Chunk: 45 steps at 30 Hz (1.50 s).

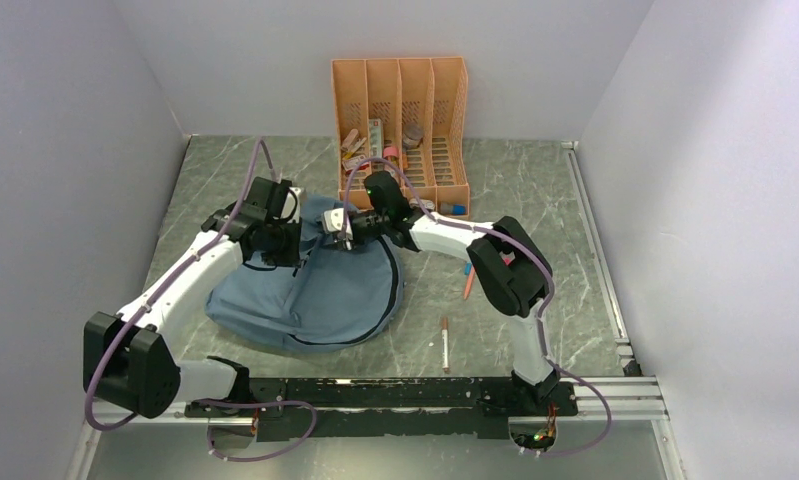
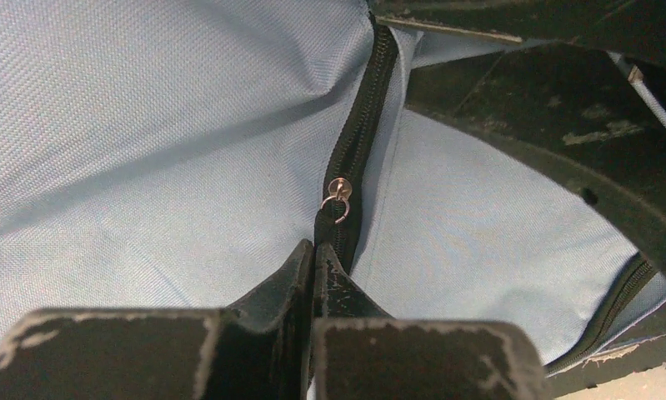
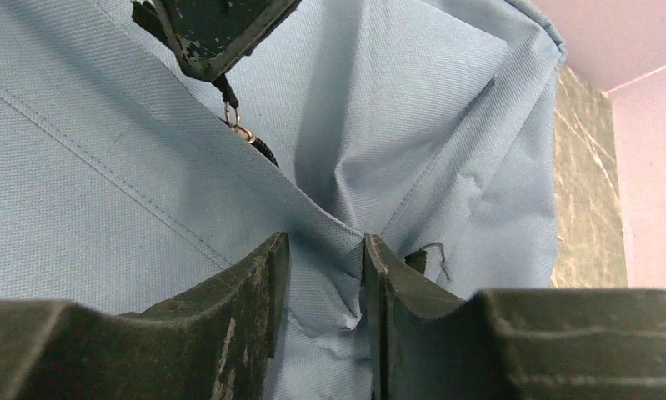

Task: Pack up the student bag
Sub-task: Unzip the student bag at the center of the board.

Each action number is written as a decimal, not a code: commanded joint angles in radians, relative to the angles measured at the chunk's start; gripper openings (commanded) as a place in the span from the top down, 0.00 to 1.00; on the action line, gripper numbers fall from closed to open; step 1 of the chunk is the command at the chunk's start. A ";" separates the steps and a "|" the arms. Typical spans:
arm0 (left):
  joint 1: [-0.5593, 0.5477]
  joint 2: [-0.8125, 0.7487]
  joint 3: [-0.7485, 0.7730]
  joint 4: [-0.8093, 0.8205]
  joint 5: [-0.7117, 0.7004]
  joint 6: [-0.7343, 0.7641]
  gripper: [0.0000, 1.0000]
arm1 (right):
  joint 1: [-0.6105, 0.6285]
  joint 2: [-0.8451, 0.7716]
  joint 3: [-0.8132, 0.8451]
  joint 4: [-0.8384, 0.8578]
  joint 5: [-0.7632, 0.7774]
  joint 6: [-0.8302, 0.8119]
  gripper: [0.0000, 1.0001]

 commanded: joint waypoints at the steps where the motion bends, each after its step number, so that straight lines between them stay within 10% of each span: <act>1: -0.005 -0.025 0.001 -0.052 -0.025 -0.002 0.95 | -0.003 0.022 0.026 0.001 -0.032 0.003 0.64; 7: -0.005 -0.038 -0.002 -0.081 -0.033 -0.011 0.95 | -0.015 0.019 -0.013 0.186 0.061 0.168 1.00; 45: -0.005 -0.316 -0.144 -0.393 -0.010 -0.233 0.95 | -0.062 0.038 -0.098 0.586 0.323 0.443 1.00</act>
